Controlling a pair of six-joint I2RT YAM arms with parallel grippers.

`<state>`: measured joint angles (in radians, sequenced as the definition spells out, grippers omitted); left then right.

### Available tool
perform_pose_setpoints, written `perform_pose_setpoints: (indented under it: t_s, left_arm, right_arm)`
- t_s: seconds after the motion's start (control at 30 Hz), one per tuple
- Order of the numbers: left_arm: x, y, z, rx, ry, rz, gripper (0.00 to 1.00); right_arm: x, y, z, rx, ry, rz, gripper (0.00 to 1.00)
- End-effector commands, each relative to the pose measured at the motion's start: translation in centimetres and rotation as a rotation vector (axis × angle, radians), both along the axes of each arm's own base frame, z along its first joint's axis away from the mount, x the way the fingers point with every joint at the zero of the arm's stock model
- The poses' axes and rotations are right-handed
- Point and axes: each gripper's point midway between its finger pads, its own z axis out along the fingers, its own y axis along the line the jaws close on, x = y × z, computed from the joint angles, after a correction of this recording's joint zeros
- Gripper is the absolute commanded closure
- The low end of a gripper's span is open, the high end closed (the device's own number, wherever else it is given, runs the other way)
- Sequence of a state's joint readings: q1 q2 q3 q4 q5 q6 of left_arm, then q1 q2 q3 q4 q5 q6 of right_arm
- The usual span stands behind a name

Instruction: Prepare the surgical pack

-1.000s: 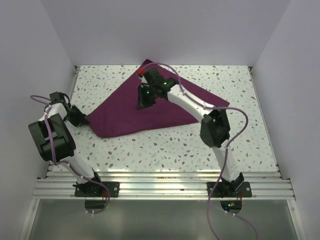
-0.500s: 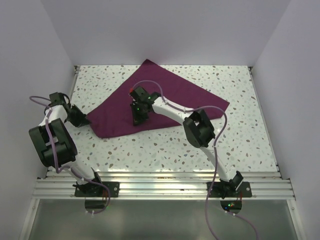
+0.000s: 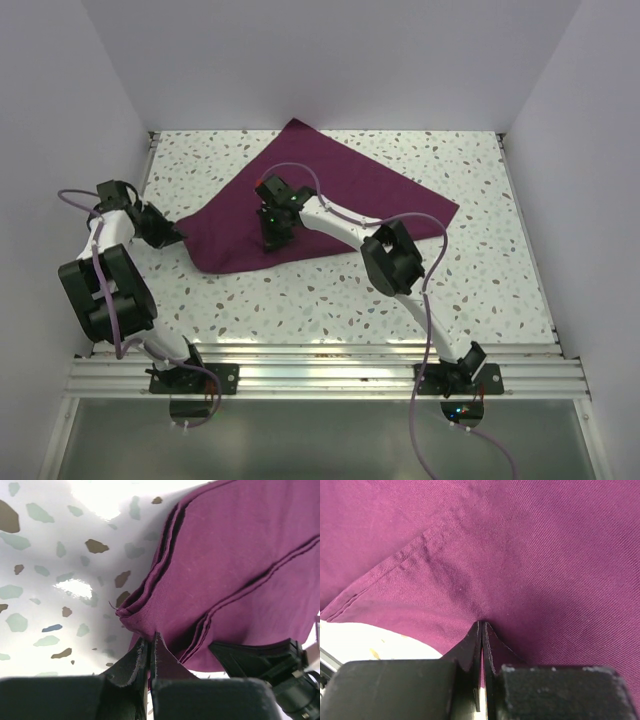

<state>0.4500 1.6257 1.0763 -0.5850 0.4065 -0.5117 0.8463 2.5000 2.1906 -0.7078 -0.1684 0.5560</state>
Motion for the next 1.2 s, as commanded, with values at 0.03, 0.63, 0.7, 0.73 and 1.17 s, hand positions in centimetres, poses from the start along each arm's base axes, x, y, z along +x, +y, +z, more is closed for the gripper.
perform_pose_setpoints:
  t_s: [0.03, 0.63, 0.7, 0.73, 1.17]
  left_arm:
    - [1.7, -0.4, 3.9, 0.001, -0.118, -0.011, 1.00]
    - [1.9, -3.4, 6.3, -0.050, -0.196, -0.028, 0.98]
    - [2.2, -4.4, 6.7, -0.065, -0.215, -0.045, 0.98]
    - [2.3, -5.0, 7.0, -0.065, -0.221, -0.057, 0.98]
    - [3.3, -6.7, 8.3, -0.048, -0.240, -0.062, 0.98]
  right_arm:
    - [1.4, 1.1, 5.8, 0.074, -0.131, 0.008, 1.00]
    - [0.2, 0.9, -3.2, -0.033, 0.030, -0.015, 1.00]
    - [0.2, 0.9, -3.1, -0.038, 0.028, 0.001, 1.00]
    - [0.3, 1.1, -2.7, -0.030, 0.024, 0.008, 1.00]
    - [-1.0, -0.1, 6.5, 0.073, -0.059, 0.013, 1.00]
